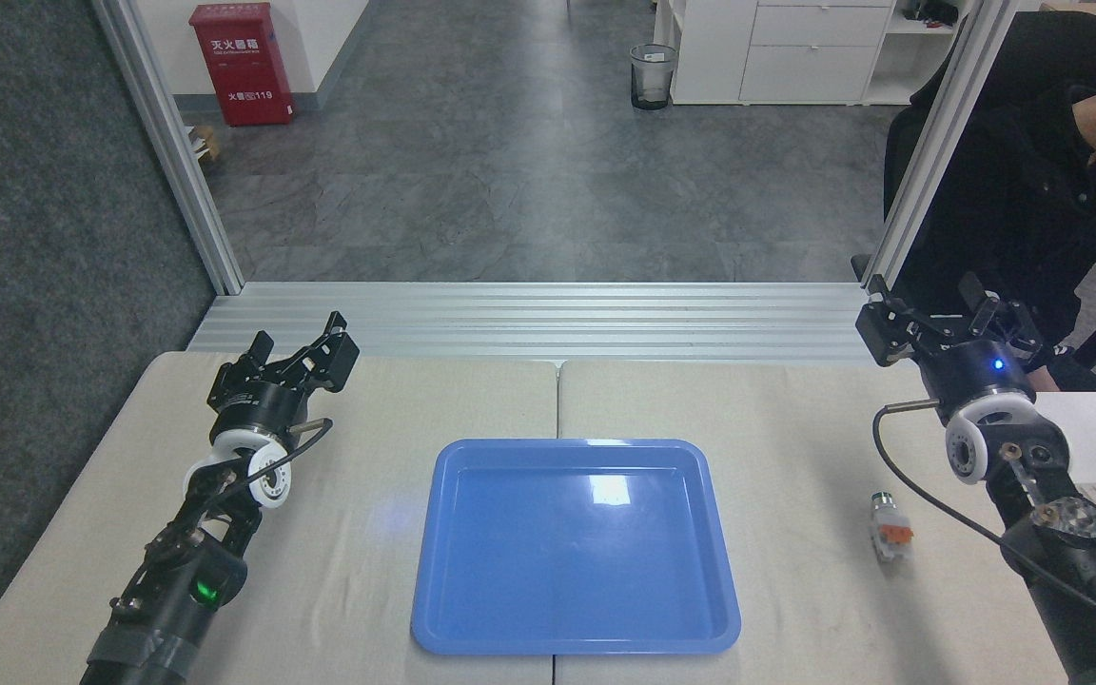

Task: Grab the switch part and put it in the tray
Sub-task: 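Lower the right gripper toward the white-and-orange switch part beside it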

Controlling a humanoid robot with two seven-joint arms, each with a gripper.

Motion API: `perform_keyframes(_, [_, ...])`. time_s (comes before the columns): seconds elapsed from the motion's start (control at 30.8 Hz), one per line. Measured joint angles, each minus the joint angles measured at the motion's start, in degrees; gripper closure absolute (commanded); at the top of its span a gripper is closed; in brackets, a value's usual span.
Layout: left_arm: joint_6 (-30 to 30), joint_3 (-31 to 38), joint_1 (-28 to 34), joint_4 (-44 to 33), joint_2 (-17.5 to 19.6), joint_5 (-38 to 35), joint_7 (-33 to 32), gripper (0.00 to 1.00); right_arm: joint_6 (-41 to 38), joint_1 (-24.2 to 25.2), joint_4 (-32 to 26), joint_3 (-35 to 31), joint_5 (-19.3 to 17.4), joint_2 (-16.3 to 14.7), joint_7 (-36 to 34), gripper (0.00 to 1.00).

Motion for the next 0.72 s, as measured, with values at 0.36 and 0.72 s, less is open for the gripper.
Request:
perform_keyframes(0.36, [0.0,0.0,0.0,0.0,0.0,0.0,0.0,0.00,-0.1,0.3,0.2,0.0,-0.1,0.0,1.2,0.01])
perform_keyframes(0.72, [0.0,0.0,0.0,0.0,0.0,0.0,0.0,0.00,-0.1,1.0,-0.2,0.1,-0.2,0.3,2.2,0.01])
